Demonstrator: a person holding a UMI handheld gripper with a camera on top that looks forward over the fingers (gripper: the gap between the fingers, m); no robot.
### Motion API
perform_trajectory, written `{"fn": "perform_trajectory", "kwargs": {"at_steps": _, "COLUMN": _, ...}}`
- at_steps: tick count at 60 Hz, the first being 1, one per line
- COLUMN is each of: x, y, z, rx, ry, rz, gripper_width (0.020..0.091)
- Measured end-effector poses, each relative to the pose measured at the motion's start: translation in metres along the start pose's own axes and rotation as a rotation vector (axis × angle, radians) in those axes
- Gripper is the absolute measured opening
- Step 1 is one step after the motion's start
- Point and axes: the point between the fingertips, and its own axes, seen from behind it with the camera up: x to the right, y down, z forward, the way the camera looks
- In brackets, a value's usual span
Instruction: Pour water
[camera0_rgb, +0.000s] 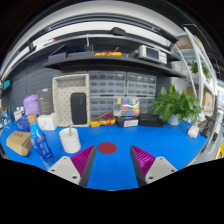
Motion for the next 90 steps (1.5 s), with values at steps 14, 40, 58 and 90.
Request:
{"fn": "perform_trajectory", "kwargs": {"at_steps": 14, "x": -0.105, "y": 0.056, "z": -0.025, "rx": -0.062, "ry": -0.16, "rz": 0.001, "gripper_width": 0.0684}}
{"fn": "perform_trajectory", "kwargs": {"at_steps": 40, "x": -0.233, "y": 0.061, "z": -0.006, "rx": -0.052, "ry": -0.283, "rz": -0.051, "gripper_width": 0.0699}}
{"fn": "perform_trajectory", "kwargs": {"at_steps": 58, "x": -0.254, "y": 0.04, "z": 0.049, "rx": 0.024, "ry": -0.246, "rz": -0.06, "gripper_width": 0.0685}}
{"fn": "perform_trajectory", "kwargs": {"at_steps": 90, "x": -0.254, "y": 0.039, "z": 0.065, "rx": 0.064, "ry": -0.271, "rz": -0.106, "gripper_width": 0.0375}}
